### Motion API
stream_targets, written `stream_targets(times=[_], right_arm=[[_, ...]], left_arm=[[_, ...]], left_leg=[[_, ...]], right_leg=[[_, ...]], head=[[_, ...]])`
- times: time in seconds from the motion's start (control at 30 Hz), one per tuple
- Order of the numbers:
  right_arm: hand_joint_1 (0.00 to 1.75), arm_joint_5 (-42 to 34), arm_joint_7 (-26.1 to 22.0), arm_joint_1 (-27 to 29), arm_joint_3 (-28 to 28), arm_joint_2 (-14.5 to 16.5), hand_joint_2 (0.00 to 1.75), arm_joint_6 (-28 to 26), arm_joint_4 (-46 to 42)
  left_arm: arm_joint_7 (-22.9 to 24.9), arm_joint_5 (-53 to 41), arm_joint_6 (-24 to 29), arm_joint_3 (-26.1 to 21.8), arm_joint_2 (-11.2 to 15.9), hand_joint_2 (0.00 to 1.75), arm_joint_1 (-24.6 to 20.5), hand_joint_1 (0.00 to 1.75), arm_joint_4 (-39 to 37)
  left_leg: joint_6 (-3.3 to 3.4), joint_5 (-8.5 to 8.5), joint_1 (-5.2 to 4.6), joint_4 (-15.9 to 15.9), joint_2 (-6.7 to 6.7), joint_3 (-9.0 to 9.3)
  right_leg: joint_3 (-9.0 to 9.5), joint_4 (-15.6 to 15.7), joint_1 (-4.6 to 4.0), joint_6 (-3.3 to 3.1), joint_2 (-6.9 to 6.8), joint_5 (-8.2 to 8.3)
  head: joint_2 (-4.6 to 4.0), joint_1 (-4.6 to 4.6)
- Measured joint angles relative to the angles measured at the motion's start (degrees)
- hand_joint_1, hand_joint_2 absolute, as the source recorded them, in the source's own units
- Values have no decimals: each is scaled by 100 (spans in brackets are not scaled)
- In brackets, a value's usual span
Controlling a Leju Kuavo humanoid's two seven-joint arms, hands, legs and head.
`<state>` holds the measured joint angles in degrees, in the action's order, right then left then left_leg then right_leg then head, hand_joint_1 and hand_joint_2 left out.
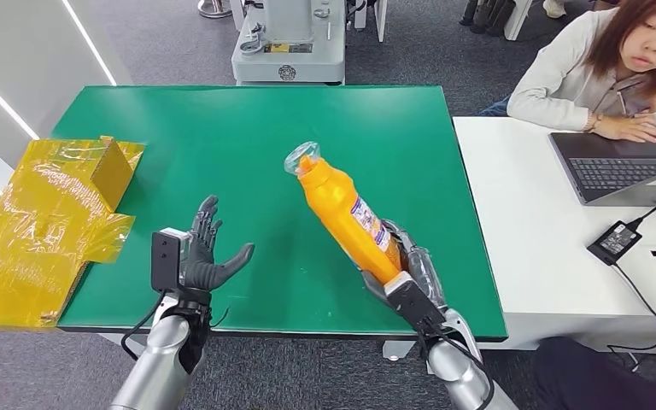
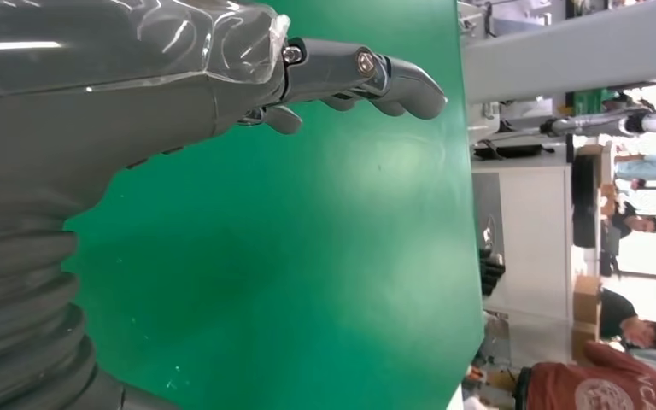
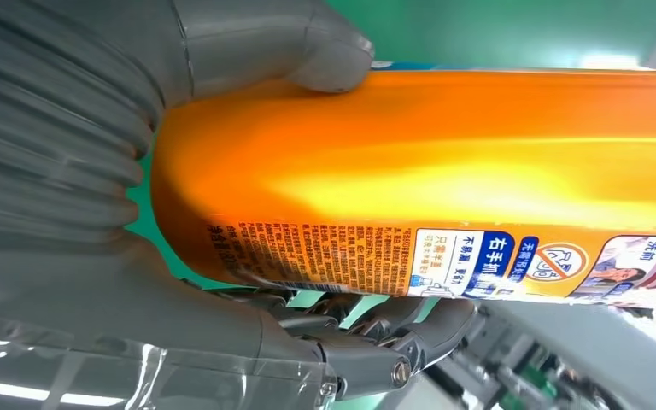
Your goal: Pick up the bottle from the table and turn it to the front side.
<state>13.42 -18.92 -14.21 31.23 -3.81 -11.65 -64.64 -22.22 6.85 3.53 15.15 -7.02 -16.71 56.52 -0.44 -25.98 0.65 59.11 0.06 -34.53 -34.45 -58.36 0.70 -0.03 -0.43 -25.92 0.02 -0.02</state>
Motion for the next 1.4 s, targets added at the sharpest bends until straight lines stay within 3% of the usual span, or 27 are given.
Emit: stream_targets(times=[0.23,0.43,0.57,0.97,1.13,1.2,1.4], right_arm=[[175,89,-259,-69,-302,236,175,73,-175],[175,319,-367,-506,-379,481,175,8,165],[175,495,-396,-857,-382,651,175,-137,574],[175,805,-203,-1180,-382,991,175,-352,1072],[175,885,-51,-1143,-466,1040,175,-415,1133],[175,958,-32,-1115,-498,1065,175,-404,1148],[175,1103,42,-1063,-533,1136,175,-319,1178]], left_arm=[[732,1192,-1595,136,-1,175,-418,0,-258],[1289,2356,-2504,270,-53,175,-914,0,-674],[1508,2769,-2716,425,-127,175,-1209,0,-911],[1390,2797,-2066,845,-381,175,-1709,0,-1232],[669,2011,-671,1023,-602,175,-1707,0,-1192],[551,1761,-374,1130,-692,175,-1701,0,-1104],[610,1744,-325,1243,-808,175,-1689,0,-926]], left_leg=[[1,2,-1,4,3,0],[-3,6,-1,5,3,1],[-4,6,0,5,3,1],[-3,6,-1,5,2,-1],[-3,6,-1,6,-3,-7],[-3,6,-1,6,-2,-8],[-3,6,-1,6,-1,-8]], right_leg=[[1,0,1,-1,4,5],[-1,-4,1,-3,5,7],[-1,-5,1,-3,4,8],[-3,-4,1,-3,4,7],[-4,-4,1,-3,-5,7],[-5,-4,1,-3,-4,7],[-7,-4,1,-3,-1,7]], head=[[0,-1],[0,0],[0,-1],[0,-1],[0,1],[0,1],[0,-1]])
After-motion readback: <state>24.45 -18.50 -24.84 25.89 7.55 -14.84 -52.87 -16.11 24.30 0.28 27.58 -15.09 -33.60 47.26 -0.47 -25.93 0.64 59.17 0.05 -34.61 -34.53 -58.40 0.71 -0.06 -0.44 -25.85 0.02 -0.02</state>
